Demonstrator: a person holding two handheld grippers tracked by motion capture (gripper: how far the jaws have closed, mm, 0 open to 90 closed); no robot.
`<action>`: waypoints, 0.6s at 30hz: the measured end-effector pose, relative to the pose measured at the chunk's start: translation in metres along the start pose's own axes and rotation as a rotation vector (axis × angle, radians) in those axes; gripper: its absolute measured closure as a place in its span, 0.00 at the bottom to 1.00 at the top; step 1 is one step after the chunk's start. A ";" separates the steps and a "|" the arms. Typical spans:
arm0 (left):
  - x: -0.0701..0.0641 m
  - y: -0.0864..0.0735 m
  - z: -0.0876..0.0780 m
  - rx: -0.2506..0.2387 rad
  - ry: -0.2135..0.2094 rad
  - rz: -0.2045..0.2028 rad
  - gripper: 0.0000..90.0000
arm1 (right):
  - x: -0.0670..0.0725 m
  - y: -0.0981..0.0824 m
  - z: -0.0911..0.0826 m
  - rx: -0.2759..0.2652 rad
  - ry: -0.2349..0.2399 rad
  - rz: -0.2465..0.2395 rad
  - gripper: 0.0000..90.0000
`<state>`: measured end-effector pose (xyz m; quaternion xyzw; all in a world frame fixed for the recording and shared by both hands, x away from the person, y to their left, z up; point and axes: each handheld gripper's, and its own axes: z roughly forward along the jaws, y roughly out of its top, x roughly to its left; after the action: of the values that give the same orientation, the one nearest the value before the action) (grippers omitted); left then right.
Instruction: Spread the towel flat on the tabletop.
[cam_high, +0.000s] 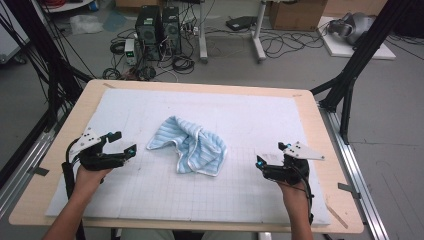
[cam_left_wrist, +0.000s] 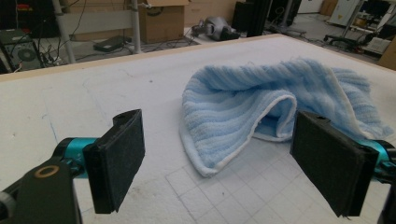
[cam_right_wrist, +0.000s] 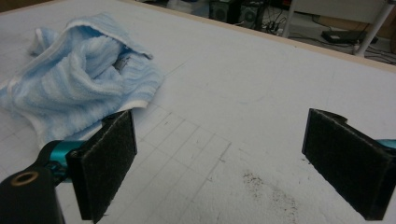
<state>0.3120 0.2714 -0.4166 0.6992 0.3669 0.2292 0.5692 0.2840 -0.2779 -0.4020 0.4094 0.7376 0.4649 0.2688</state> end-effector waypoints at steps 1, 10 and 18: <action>0.000 0.000 0.000 -0.001 -0.001 0.000 0.20 | 0.000 0.000 0.001 0.003 0.002 0.001 0.10; -0.001 0.002 0.001 -0.009 -0.008 0.001 0.20 | 0.002 -0.001 0.001 -0.007 0.013 0.004 0.10; -0.004 0.002 0.006 -0.003 -0.019 -0.002 0.20 | 0.002 -0.003 0.001 -0.018 0.025 0.024 0.10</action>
<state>0.3148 0.2647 -0.4154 0.7001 0.3619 0.2225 0.5739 0.2827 -0.2763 -0.4048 0.4100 0.7316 0.4799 0.2575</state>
